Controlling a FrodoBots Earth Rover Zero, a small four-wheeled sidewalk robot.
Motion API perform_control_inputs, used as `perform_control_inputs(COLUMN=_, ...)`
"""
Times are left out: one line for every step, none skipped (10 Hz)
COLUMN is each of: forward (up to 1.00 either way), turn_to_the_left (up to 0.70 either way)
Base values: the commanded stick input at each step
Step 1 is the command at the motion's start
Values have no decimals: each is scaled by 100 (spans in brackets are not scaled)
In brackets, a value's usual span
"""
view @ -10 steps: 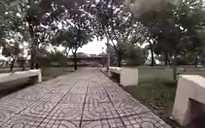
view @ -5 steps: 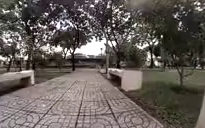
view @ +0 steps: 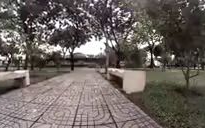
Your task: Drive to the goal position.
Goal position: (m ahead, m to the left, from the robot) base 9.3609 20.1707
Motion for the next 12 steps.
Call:
perform_control_inputs(forward=30, turn_to_the_left=0)
perform_control_inputs(forward=30, turn_to_the_left=23)
perform_control_inputs(forward=30, turn_to_the_left=0)
perform_control_inputs(forward=30, turn_to_the_left=0)
perform_control_inputs(forward=30, turn_to_the_left=0)
perform_control_inputs(forward=30, turn_to_the_left=0)
perform_control_inputs(forward=30, turn_to_the_left=0)
perform_control_inputs(forward=30, turn_to_the_left=0)
perform_control_inputs(forward=30, turn_to_the_left=0)
perform_control_inputs(forward=30, turn_to_the_left=0)
perform_control_inputs(forward=30, turn_to_the_left=0)
perform_control_inputs(forward=30, turn_to_the_left=27)
